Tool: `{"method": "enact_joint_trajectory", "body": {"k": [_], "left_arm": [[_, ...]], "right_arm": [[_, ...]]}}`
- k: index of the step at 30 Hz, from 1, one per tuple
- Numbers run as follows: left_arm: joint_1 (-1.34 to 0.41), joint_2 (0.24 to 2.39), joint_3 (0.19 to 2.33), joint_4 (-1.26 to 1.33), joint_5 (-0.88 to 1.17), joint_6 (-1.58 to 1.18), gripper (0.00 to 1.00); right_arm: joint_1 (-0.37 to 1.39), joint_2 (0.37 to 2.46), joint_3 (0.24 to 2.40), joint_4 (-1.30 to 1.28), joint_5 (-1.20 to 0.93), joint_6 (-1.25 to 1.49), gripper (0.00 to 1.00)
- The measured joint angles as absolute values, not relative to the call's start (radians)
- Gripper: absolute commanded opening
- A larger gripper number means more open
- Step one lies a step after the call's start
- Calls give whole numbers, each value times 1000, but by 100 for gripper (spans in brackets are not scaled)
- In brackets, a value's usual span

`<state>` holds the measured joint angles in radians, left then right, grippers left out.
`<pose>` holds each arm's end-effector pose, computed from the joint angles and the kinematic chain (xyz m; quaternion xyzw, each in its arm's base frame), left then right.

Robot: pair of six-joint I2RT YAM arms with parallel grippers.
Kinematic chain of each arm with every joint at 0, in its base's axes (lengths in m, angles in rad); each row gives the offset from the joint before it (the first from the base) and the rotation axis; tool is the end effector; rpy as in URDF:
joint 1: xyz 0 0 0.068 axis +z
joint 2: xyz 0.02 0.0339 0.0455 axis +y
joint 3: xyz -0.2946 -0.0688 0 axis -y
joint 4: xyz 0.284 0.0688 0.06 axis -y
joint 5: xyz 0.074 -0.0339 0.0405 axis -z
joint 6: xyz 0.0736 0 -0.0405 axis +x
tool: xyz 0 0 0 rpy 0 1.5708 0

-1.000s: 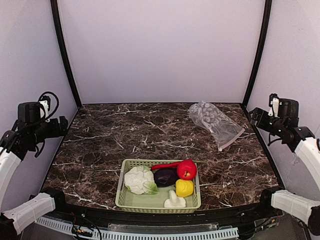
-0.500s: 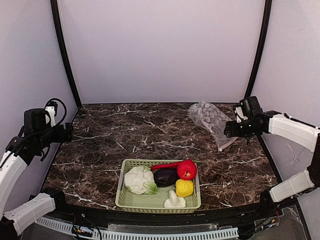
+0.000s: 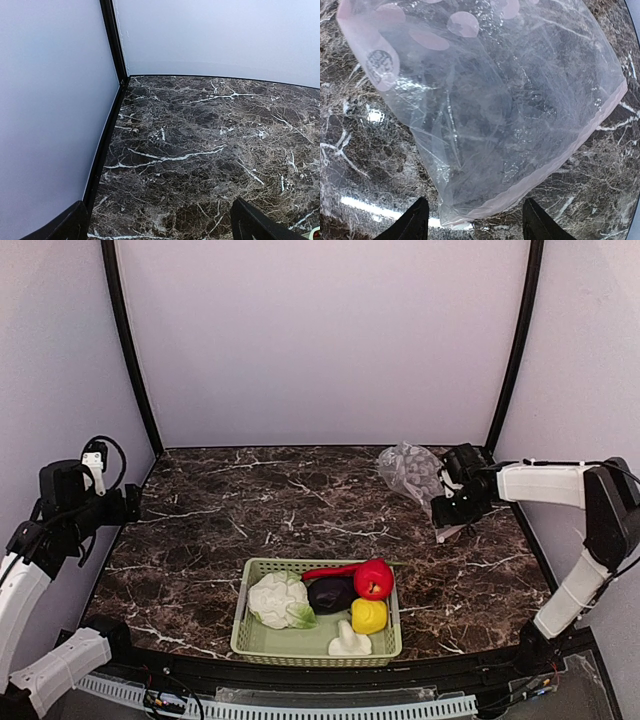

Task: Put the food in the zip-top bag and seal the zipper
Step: Pick up the zipper from the corner of the board.

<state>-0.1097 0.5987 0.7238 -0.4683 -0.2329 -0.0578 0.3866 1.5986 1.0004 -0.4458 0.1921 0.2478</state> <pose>0.1888 -0.0037 0.3255 -0.0458 0.8134 0.0468 0.5780 0.3482 0.1266 0.1712 -0.0417 0.9605 -0.0071 0.2751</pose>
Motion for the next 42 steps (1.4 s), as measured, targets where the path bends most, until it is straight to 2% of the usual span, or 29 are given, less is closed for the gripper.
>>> {"method": "enact_joint_trajectory", "body": {"k": [6,13,18,24,31,32,34,42], "left_arm": [[-110,609,723,-467,-233,-55,100],[-110,614,723,-467,-234,-51,100],[-110,616,723,-467,-236,-47,100],[-110,616,722,-467,-244,-44,100],[-110,616,722,-467,-244,-44,100],[-110,616,722,-467,-242,-41,100],[-110,616,722,-466,-230,-36,96],[-111,645,725,-468,-92,-65,91]], "right_arm": [[389,1637,1001,-433,210,249,55],[389,1692,1013,-409,210,250,60],[389,1731,1035,-401,210,249,57],[390,1750,1042,-388,210,251,35],[391,1763,1045,-378,209,258,2],[391,1763,1045,-376,209,265,0],[391,1763,1045,-374,207,267,0],[391,1687,1049,-393,169,279,0]]}}
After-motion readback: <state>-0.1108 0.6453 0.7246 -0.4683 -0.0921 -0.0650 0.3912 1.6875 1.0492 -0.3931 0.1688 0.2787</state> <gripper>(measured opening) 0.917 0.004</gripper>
